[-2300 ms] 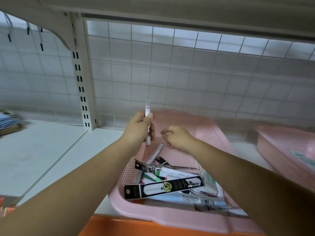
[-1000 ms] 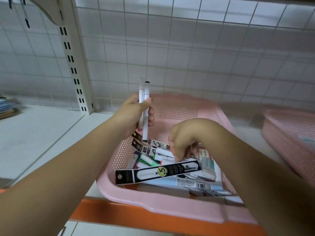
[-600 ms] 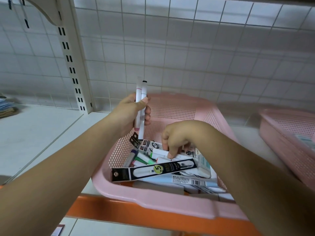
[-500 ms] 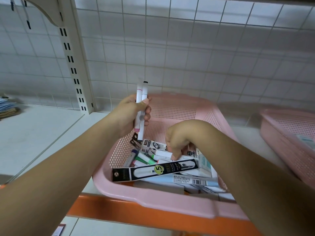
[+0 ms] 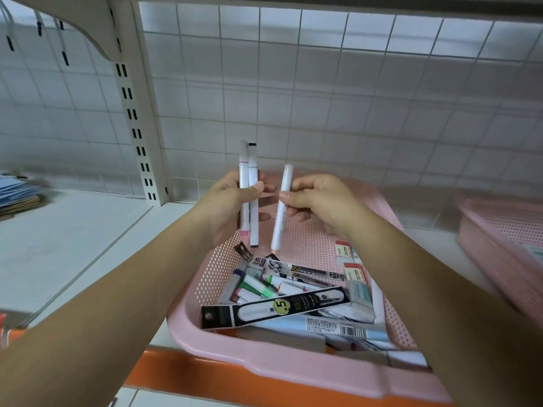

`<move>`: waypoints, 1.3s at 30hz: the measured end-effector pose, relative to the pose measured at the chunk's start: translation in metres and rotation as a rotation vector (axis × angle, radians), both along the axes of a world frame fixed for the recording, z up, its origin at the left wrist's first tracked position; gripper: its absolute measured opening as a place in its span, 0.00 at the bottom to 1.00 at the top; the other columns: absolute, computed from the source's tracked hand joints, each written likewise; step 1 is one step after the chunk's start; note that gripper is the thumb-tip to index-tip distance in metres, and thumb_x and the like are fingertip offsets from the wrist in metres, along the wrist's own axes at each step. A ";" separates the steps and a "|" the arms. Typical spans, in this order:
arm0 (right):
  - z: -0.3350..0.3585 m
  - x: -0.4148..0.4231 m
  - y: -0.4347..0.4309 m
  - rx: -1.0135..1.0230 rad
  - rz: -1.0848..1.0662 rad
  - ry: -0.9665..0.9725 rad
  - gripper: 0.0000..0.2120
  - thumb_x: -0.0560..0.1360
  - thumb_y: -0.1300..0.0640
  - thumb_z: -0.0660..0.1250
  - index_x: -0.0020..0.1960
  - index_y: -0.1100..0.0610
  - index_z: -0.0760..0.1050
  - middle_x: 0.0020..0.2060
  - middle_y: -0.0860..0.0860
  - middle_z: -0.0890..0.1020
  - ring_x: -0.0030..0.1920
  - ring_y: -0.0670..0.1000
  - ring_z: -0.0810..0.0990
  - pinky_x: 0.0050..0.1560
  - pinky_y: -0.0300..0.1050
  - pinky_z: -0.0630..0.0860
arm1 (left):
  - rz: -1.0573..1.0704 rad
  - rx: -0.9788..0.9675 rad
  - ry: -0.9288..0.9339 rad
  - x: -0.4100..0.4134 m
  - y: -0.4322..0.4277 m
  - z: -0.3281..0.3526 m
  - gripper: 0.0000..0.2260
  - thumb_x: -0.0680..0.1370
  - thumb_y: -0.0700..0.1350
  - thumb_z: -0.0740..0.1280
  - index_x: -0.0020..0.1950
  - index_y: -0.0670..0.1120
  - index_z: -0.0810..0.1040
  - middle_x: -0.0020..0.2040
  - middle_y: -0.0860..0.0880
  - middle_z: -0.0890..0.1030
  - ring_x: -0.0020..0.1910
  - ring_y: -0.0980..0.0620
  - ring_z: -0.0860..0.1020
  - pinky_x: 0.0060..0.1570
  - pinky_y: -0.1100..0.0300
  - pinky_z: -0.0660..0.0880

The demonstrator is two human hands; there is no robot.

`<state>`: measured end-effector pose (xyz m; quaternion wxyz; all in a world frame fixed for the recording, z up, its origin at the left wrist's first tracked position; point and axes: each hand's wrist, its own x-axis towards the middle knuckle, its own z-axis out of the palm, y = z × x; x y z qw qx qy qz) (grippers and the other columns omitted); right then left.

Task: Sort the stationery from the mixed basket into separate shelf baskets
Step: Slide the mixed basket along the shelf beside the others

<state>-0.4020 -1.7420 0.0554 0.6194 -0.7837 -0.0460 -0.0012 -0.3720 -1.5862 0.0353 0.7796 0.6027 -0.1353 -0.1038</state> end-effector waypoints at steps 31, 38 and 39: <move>-0.014 -0.013 0.023 -1.230 0.462 0.479 0.08 0.72 0.65 0.67 0.51 0.61 0.75 0.33 0.52 0.75 0.31 0.50 0.73 0.32 0.41 0.70 | -0.029 0.002 0.001 -0.005 -0.001 0.001 0.03 0.80 0.36 0.58 0.53 0.40 0.69 0.36 0.44 0.78 0.29 0.52 0.78 0.30 0.58 0.78; -0.009 -0.009 0.007 -0.871 0.313 0.259 0.08 0.71 0.59 0.71 0.46 0.63 0.79 0.28 0.49 0.75 0.23 0.43 0.70 0.24 0.33 0.66 | -0.031 0.031 -0.008 -0.008 -0.001 0.002 0.03 0.80 0.35 0.58 0.50 0.41 0.71 0.35 0.45 0.77 0.28 0.53 0.78 0.30 0.60 0.78; -0.007 -0.007 0.004 -0.748 0.234 0.171 0.07 0.70 0.59 0.72 0.45 0.62 0.79 0.28 0.48 0.76 0.21 0.40 0.70 0.22 0.32 0.66 | -0.015 0.039 -0.012 -0.008 -0.001 0.002 0.03 0.80 0.35 0.58 0.51 0.40 0.71 0.35 0.45 0.78 0.28 0.54 0.78 0.31 0.61 0.78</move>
